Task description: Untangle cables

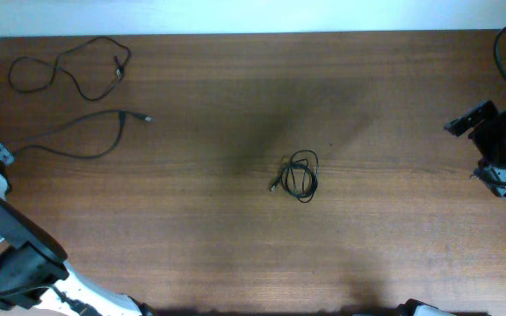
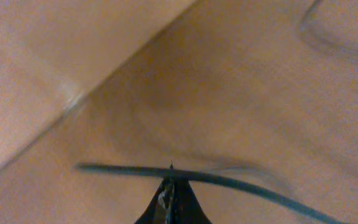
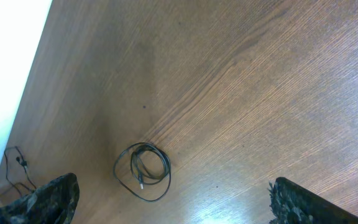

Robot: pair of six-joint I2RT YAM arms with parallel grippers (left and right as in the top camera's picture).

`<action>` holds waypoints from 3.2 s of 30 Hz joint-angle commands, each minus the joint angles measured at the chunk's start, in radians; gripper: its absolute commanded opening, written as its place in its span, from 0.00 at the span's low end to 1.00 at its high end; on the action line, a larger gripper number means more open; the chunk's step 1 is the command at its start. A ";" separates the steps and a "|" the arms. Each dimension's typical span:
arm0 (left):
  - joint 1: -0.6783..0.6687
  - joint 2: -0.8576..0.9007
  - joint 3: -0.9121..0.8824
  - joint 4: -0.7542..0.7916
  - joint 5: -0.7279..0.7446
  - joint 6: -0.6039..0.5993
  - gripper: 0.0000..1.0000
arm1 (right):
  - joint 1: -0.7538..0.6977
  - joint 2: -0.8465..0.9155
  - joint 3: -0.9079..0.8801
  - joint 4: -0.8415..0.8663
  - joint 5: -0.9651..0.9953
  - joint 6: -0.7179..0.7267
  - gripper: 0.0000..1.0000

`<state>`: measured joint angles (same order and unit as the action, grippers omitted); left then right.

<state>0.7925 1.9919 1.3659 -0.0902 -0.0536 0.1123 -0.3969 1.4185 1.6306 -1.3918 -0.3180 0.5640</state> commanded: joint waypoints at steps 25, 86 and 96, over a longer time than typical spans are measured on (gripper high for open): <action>-0.024 -0.100 0.023 0.126 0.468 -0.232 0.72 | -0.003 -0.002 -0.005 -0.005 0.017 -0.011 0.99; 0.027 0.128 0.060 0.201 0.305 -0.455 0.52 | -0.002 0.054 -0.005 -0.062 -0.010 -0.010 0.99; -0.061 0.059 0.328 -0.044 0.555 -0.458 0.61 | -0.002 0.054 -0.005 -0.056 -0.010 -0.011 0.98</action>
<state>0.7986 2.1189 1.6337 -0.0944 0.4362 -0.3588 -0.3969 1.4719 1.6306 -1.4506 -0.3187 0.5640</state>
